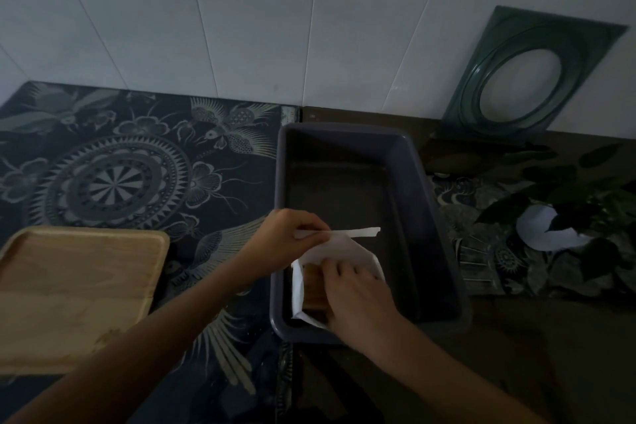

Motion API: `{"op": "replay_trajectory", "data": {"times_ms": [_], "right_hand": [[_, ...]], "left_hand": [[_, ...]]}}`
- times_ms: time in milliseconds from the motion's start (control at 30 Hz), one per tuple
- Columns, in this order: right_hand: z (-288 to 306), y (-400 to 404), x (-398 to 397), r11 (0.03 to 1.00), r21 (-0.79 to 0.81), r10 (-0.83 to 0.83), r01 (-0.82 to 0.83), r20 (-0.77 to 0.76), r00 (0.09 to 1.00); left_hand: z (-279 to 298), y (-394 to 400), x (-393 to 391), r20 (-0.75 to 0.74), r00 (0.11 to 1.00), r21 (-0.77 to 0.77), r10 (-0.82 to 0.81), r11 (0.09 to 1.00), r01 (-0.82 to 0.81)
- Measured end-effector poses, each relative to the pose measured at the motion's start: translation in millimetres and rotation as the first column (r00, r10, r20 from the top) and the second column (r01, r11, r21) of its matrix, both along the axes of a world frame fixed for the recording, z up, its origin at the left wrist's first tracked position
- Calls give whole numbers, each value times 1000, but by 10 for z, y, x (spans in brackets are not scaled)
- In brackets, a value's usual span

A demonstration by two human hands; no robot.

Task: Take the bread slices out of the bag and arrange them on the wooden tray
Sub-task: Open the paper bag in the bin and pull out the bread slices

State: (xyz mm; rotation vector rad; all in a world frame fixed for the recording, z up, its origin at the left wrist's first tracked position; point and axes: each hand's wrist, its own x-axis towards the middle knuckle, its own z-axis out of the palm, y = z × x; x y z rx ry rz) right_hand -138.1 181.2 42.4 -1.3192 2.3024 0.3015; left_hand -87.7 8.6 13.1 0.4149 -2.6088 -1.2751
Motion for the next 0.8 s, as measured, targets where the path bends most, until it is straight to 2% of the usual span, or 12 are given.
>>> {"op": "replay_trajectory", "data": {"times_ms": [333,567,800], "right_hand": [[467,240,118,977,-211,-29,25,-19,999],[993,358,178,941,-337,-74,36,-102,992],[1397,544,182,910,-382,-184,160,-26,983]], "left_hand": [[15,-65,71,13,997,-7,-74,997,74],[4,-128,96,17,987,25,-160,987,160],[91,-237,206,68,968,-13,-243,970,244]]}}
